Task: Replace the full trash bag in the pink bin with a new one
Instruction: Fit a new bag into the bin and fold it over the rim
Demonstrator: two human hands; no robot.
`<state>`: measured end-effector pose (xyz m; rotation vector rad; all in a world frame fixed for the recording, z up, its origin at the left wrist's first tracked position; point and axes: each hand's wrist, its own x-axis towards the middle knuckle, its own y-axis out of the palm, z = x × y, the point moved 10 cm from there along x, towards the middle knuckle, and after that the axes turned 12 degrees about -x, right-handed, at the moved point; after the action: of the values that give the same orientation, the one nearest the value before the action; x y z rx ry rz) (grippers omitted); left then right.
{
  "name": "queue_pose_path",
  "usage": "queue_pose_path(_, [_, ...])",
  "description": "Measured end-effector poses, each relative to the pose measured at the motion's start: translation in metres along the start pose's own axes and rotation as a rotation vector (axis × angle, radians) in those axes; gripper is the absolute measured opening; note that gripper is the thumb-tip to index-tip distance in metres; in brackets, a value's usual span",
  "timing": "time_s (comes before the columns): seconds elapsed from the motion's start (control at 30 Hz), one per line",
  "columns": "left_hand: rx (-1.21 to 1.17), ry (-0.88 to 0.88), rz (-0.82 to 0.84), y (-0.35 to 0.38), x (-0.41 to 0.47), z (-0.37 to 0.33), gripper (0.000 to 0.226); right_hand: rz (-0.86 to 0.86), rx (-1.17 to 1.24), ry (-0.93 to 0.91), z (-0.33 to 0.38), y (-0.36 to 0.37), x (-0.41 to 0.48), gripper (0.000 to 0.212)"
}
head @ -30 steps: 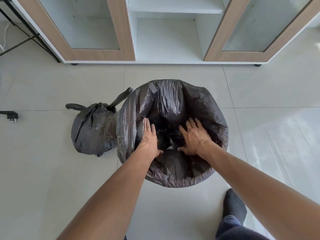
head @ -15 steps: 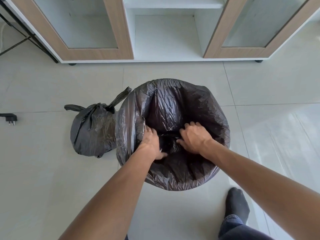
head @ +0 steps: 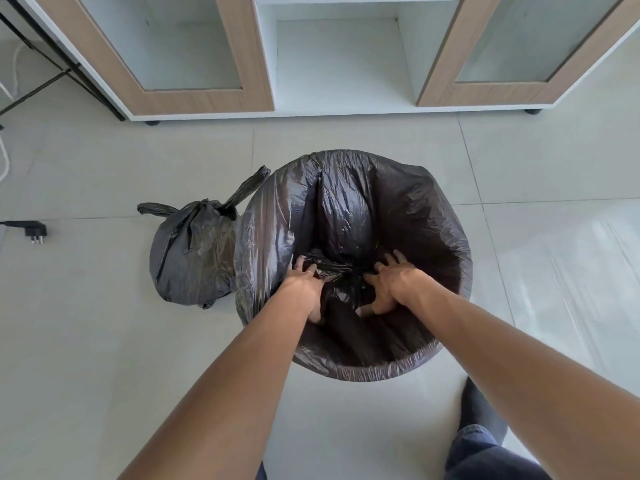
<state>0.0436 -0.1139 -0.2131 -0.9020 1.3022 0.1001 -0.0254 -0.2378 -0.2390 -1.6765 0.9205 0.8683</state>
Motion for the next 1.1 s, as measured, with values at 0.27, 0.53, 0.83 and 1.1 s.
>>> queue_pose_path(0.27, [0.016, -0.015, 0.024, 0.004, -0.001, -0.007, 0.099, -0.508, 0.057, 0.022, -0.011, -0.056, -0.038, 0.047])
queue_pose_path(0.53, [0.068, -0.039, 0.066, 0.013, -0.002, -0.007, 0.103, -0.353, 0.127, 0.067, -0.015, -0.047, -0.016, 0.076])
queue_pose_path(0.83, [-0.068, -0.038, 0.006, -0.004, -0.025, -0.009, 0.078, -0.276, 0.147, 0.081, -0.013, -0.03, -0.037, 0.068])
queue_pose_path(1.1, [0.042, 0.005, -0.046, -0.013, -0.086, -0.03, 0.059, -0.203, 0.047, 0.074, -0.003, -0.002, -0.096, 0.078])
